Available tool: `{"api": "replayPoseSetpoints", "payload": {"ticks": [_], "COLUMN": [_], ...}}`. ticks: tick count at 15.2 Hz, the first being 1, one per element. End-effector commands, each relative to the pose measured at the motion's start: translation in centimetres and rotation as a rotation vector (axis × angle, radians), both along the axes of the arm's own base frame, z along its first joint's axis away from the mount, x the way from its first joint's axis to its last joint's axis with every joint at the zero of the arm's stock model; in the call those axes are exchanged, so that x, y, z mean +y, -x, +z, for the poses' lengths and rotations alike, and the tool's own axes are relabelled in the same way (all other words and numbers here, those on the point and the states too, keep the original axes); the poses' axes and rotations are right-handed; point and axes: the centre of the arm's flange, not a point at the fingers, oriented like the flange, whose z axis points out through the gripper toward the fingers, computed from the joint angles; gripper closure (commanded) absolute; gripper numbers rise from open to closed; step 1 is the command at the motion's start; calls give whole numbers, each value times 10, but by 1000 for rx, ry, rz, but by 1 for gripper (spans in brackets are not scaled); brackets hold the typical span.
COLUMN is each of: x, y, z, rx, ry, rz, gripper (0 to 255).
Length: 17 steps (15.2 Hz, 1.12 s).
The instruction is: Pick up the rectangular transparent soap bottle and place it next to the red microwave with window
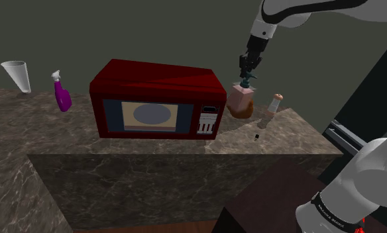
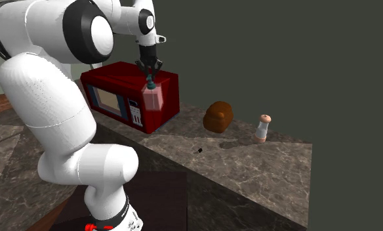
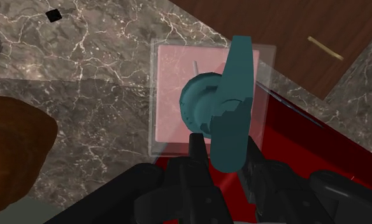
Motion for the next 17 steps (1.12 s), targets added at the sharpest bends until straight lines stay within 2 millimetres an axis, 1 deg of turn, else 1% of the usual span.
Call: {"api": "replayPoseSetpoints", "payload": {"ticks": [1,17], "x": [1,1], "y": [0,0], "z": [-10,-95], "rx": [-1,-1], "ry": [0,0], "rz": [0,0], "gripper": [255,255]}}
